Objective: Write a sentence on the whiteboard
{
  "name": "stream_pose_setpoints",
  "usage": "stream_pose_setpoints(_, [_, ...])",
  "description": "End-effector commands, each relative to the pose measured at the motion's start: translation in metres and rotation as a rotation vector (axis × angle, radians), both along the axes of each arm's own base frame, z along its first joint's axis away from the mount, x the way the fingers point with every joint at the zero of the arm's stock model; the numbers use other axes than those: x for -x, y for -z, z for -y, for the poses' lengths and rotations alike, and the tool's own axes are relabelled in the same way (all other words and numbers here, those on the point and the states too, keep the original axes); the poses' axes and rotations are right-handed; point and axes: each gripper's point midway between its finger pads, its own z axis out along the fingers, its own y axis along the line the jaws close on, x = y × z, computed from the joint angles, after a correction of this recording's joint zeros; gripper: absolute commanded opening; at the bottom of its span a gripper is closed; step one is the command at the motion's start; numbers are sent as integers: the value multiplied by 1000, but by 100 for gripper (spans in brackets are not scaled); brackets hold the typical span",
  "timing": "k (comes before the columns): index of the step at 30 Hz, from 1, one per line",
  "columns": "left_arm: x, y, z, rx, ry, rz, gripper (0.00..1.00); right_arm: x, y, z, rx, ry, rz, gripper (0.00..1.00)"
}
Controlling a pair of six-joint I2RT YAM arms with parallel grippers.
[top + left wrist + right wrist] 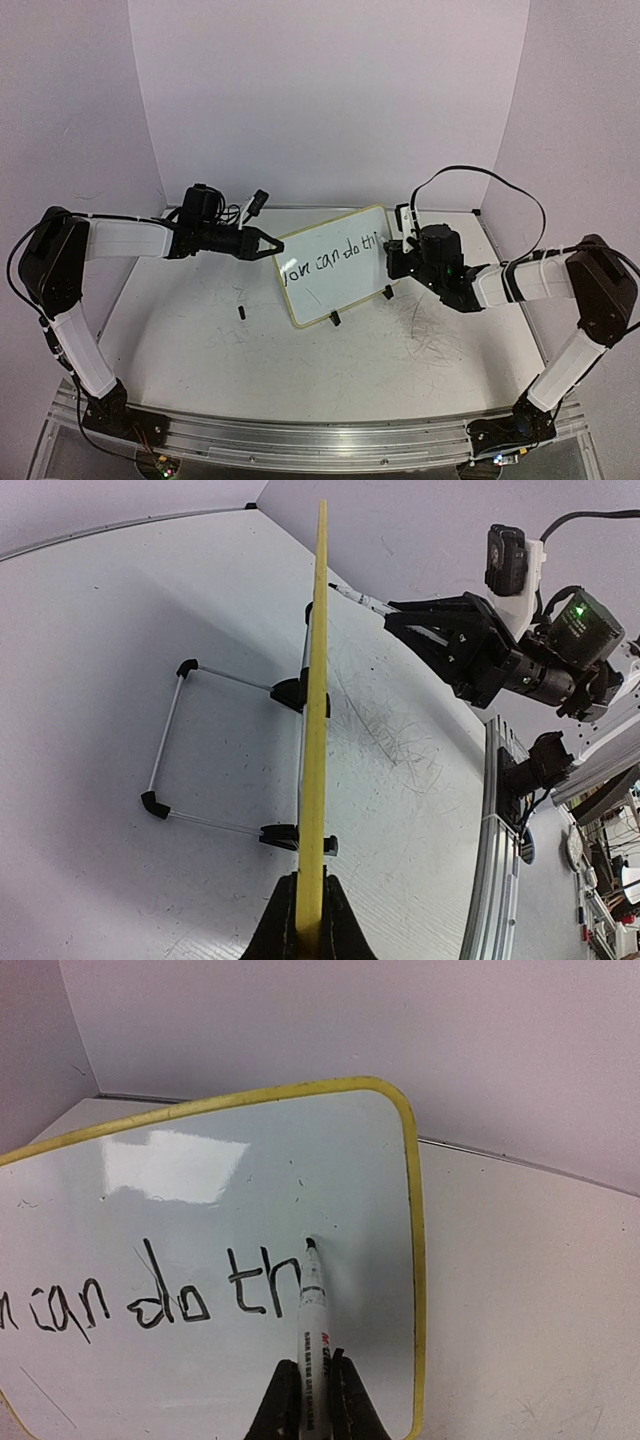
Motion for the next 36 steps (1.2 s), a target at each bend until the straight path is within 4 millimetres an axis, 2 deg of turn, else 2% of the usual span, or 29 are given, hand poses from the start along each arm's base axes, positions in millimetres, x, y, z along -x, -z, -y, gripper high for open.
stream_pose_setpoints(1, [2, -16, -1, 4, 11, 52, 0, -11, -18, -7, -30, -6, 48, 0])
stream_pose_setpoints(9, [2, -15, -2, 4, 12, 49, 0, -18, -9, -5, -21, 15, 35, 0])
stream_pose_setpoints(14, [2, -16, -2, 2, 7, 54, 0, -1, -28, 4, -60, -1, 53, 0])
stream_pose_setpoints(19, [1, -16, -2, 1, 8, 55, 0, 12, -18, 9, -58, -16, 27, 0])
stream_pose_setpoints(25, [2, -16, -3, 0, 6, 56, 0, 5, -8, 0, -51, -32, 6, 0])
stream_pose_setpoints(36, [3, -17, -2, 2, 11, 54, 0, -4, -11, 1, -44, -5, 29, 0])
